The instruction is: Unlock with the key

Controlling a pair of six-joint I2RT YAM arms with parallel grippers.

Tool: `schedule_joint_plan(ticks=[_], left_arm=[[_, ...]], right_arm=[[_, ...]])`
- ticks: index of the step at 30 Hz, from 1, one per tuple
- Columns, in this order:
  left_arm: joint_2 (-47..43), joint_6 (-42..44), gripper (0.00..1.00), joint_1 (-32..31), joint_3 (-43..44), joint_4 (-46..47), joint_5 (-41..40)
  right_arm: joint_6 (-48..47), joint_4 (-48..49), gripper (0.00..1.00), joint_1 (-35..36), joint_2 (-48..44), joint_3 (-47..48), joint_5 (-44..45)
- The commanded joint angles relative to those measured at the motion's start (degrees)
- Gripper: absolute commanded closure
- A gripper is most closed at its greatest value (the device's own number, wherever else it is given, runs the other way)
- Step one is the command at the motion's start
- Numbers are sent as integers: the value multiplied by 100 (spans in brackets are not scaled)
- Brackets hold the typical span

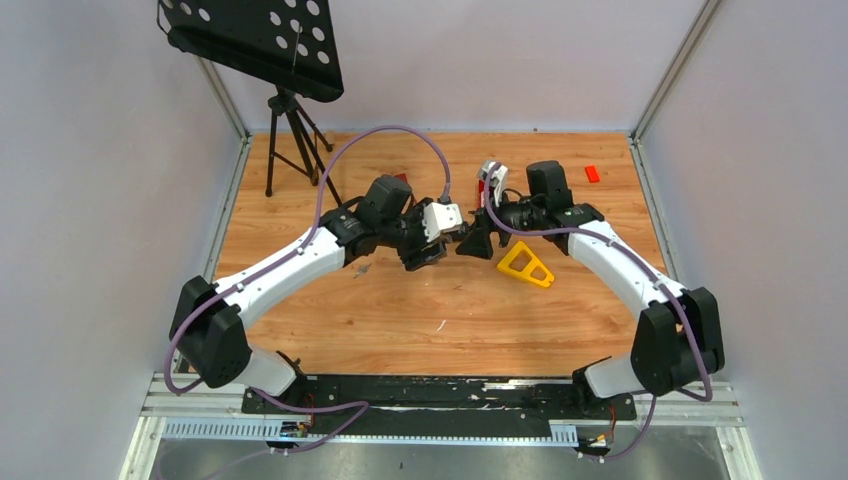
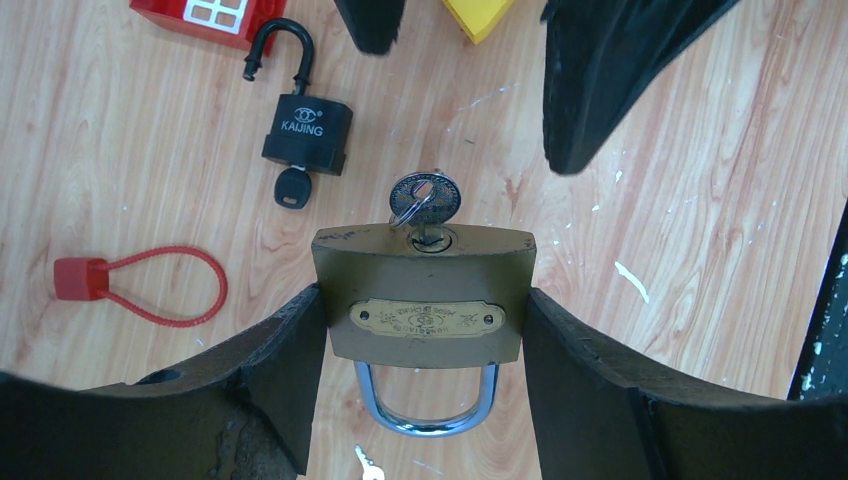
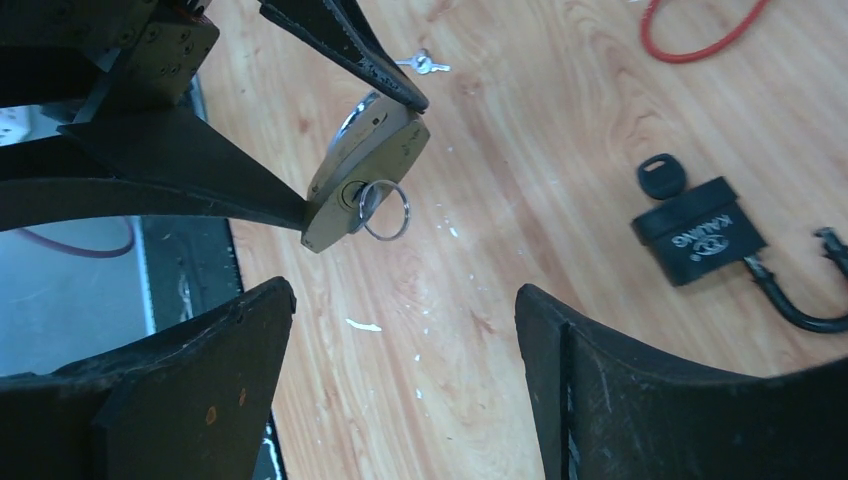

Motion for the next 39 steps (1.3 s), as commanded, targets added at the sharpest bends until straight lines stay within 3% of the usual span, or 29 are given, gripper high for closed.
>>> schedule_joint_plan(ticks=[1,24,29,32,39], left_arm=[[-175,-190,100,-40,44,711,194],[21,-242,100,-319,126,709,-323],[41,-237,100,-383,158,717,-579],[106,-246,100,-397,163,712,-641],[164,-269,100,-406,112,745,-707]], right_arm=[[465,469,18,10,264,284,-865],[888,700,23,513,1521,721,-909],[952,728,29,656,1774,788,-935],[973,783,43,688,1922,853,-1069],[974,741,96,678,1977,918,-1185]])
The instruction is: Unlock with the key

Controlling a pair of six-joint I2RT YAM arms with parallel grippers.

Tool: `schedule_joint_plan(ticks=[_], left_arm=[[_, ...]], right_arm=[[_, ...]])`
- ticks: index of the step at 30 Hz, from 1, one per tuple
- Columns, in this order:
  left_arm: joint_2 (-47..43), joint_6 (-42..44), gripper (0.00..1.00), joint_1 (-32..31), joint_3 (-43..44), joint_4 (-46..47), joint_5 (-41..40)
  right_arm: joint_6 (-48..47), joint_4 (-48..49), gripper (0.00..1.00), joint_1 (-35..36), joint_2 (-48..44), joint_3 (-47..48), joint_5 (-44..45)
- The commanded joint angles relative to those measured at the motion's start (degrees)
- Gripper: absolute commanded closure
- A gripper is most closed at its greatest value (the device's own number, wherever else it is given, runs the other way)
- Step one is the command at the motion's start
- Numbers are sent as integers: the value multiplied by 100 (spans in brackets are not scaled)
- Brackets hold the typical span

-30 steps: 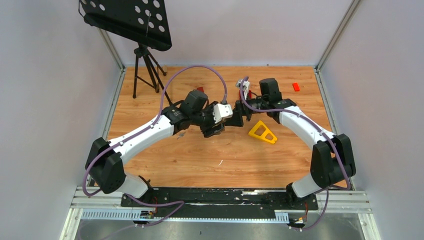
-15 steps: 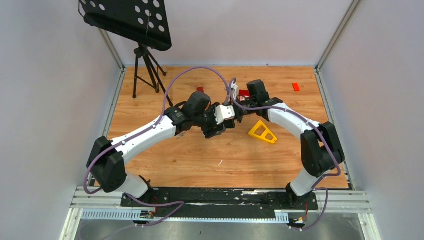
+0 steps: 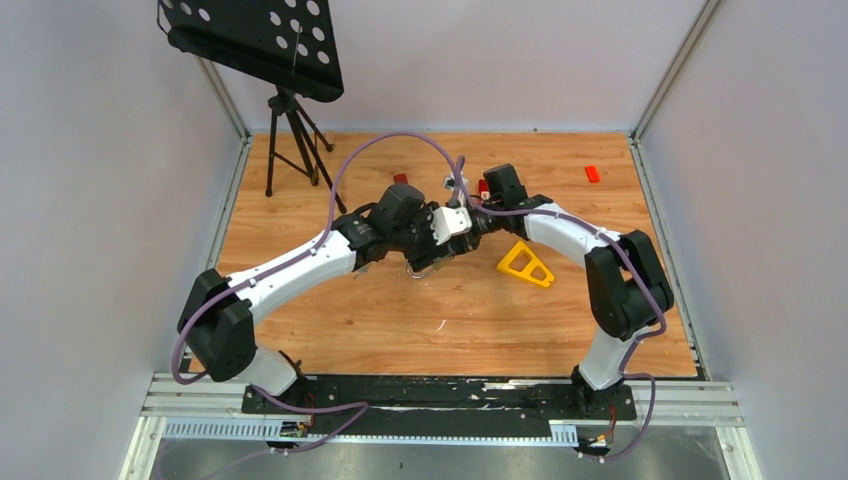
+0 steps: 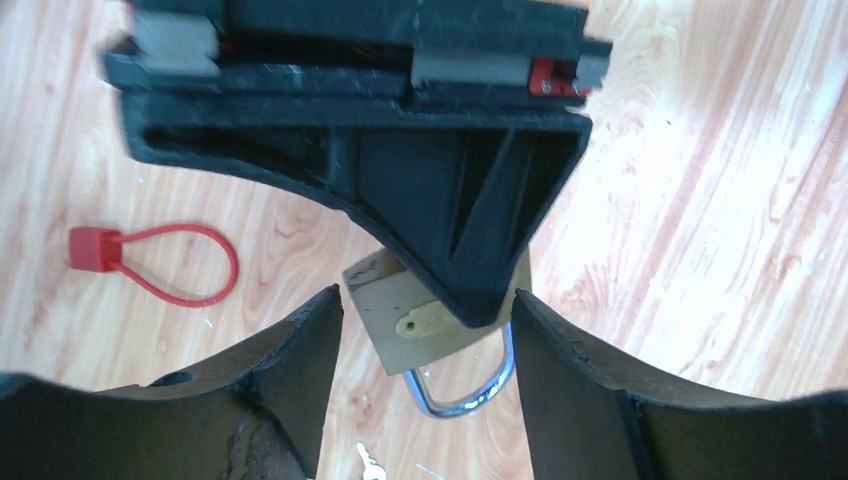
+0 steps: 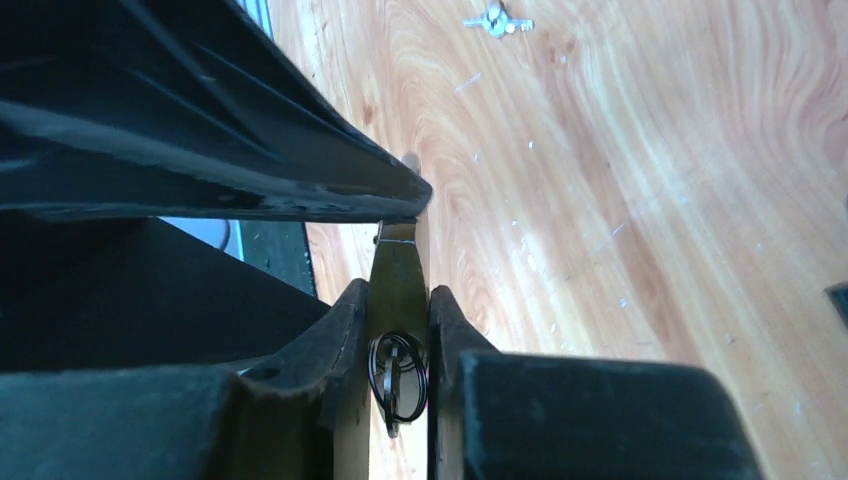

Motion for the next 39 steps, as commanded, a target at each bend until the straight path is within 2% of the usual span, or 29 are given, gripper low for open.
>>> schedule_joint_plan(ticks=[1,4,7,8,9,10,16,18,21,24,39], left_arm=[[-98,-8,100,-76,205,477,152],[-178,56,100,-76,88,541,196],[-328,160,88,-67,-18,533,218],[-419,202,77,-62,-76,530,201],[-514,243,61,-52,-115,529,195],[-613,305,52,-31,-183,529,210],[-1161,213,27,418,-470,505,876],[-1241,103,14,604,-480,438,1298],[-1236,-41,3,692,-454,367,1482],[-1136,-150,0,698,-429,414,1614],[-169,-198,1,681,-455,1220,1475]], right_arm=[[-222,255,100,53,-66,224,-317],[-251,307,100,-29,-223,135,-257],[-364,274,100,-168,-388,76,-198],[-397,267,100,-244,-444,46,-195],[-453,244,100,-294,-501,22,-192],[-523,213,100,-381,-558,-8,-196],[-866,134,100,-735,-911,-215,-511],[-948,168,100,-865,-1006,-277,-785],[-1094,152,100,-969,-1087,-259,-1136],[-1139,157,100,-976,-1155,-236,-1386],[-325,898,100,-1011,-1044,-412,-1885]])
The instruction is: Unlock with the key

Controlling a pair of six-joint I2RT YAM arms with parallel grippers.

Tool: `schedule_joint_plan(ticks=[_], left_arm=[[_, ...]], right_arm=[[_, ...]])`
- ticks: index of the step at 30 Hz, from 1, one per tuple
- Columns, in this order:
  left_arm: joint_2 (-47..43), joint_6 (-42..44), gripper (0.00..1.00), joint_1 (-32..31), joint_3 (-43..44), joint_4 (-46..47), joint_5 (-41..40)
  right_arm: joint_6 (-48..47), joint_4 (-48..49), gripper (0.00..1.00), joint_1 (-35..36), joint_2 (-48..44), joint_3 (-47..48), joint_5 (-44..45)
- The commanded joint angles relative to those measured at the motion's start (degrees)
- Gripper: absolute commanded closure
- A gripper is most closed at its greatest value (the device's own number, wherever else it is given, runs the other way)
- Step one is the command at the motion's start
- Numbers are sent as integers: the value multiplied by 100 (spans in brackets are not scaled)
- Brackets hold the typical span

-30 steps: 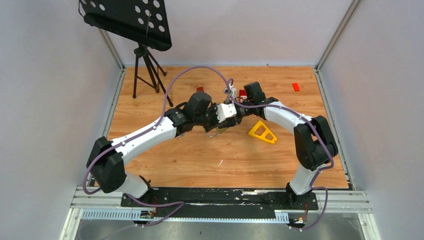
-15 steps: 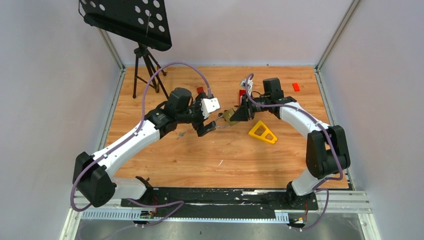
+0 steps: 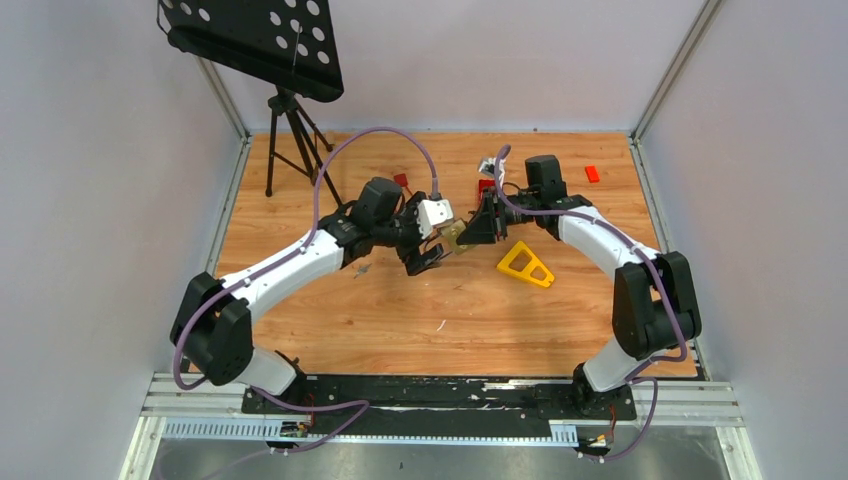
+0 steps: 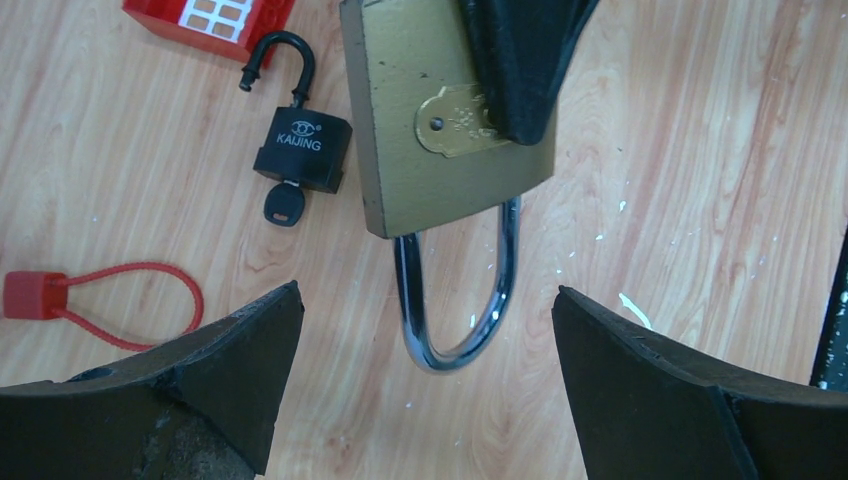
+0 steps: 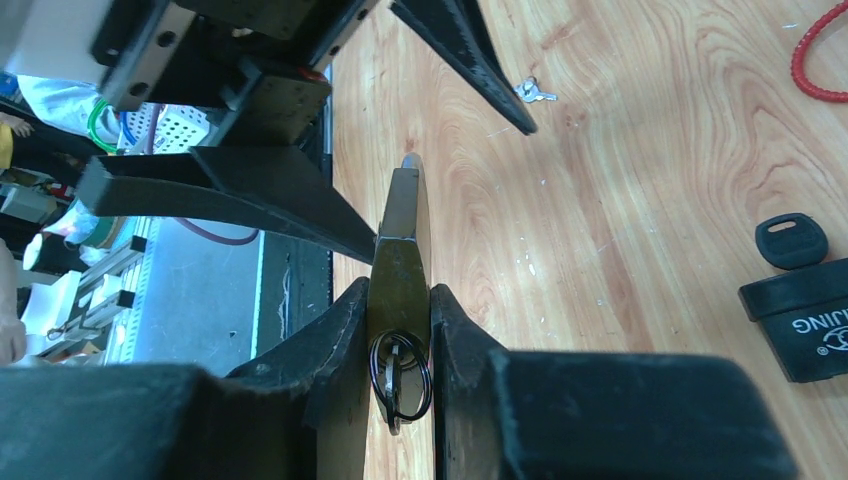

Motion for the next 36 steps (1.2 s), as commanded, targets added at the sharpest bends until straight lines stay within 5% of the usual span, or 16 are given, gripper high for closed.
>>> schedule_joint_plan(ticks=[1,6,20,36], left_arm=[[114,-112,2,-30,-18,618,-64],[32,-159,10,-130,-267,1122,-772],[-89,291,13,-691,-953,2744,-3791],[348,2356,6,-1132,-1891,4888,-5529]], right_arm=[[368,716,100,-15,-182,-1,-663],[602,874,100,-16,-71,-33,-677],[1296,1277,100,-56,476,-174,-553],[1402,1030,100,-214,647,-99,-335]])
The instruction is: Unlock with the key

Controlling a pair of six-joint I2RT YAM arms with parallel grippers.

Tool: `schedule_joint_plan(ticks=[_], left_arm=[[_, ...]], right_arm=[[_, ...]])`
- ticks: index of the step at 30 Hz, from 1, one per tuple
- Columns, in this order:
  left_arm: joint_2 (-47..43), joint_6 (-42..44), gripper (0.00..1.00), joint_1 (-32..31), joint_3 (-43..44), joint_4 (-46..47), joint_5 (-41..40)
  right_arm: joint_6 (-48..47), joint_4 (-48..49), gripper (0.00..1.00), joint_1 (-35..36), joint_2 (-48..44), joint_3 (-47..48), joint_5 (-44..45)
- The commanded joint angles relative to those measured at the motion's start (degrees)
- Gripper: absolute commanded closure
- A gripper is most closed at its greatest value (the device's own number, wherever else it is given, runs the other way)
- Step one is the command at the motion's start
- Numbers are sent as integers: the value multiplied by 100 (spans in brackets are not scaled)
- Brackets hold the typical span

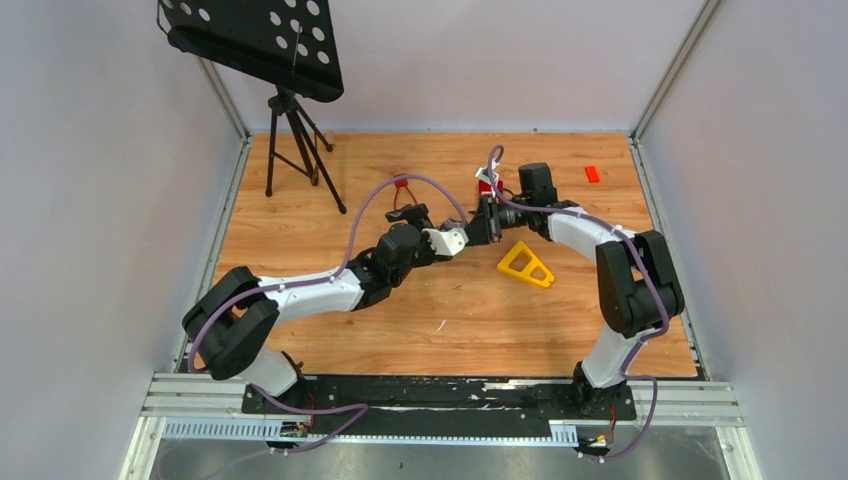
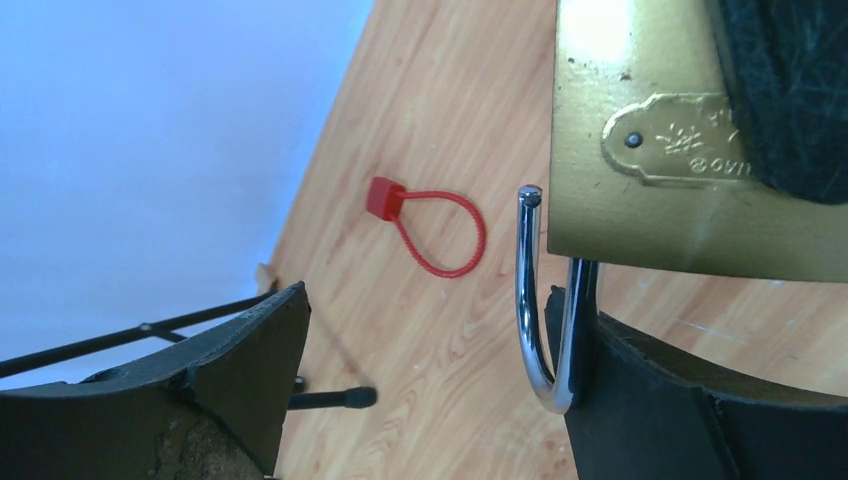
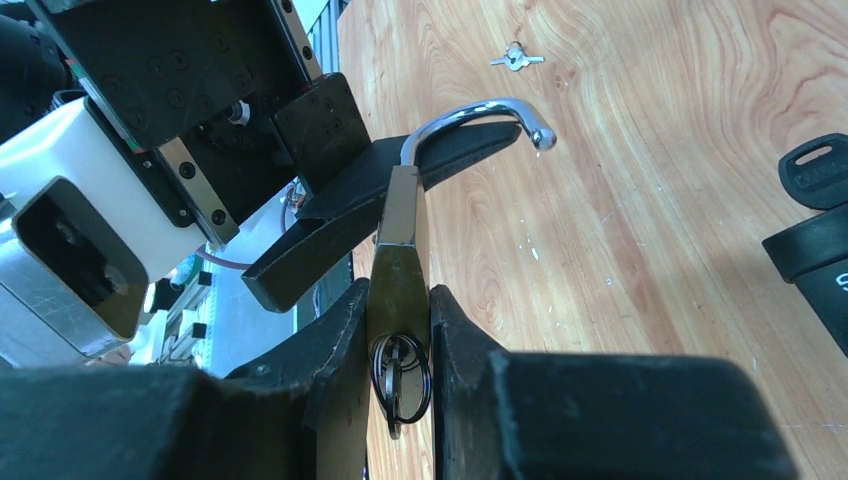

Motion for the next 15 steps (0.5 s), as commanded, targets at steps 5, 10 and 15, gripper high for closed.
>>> schedule_joint_plan(ticks=[5,10,15], left_arm=[[-168,1148,0,-158,-454,1346,-946],[-365,964,0,-160,-326,602,-420],[-296,687,0,-159,-179,153,-207]], right_arm=[[136,-55,100,-454,-255,138,113],[199,-153,100,-908,-283,168,277],[404,40,100,-1556,-425,110,311]])
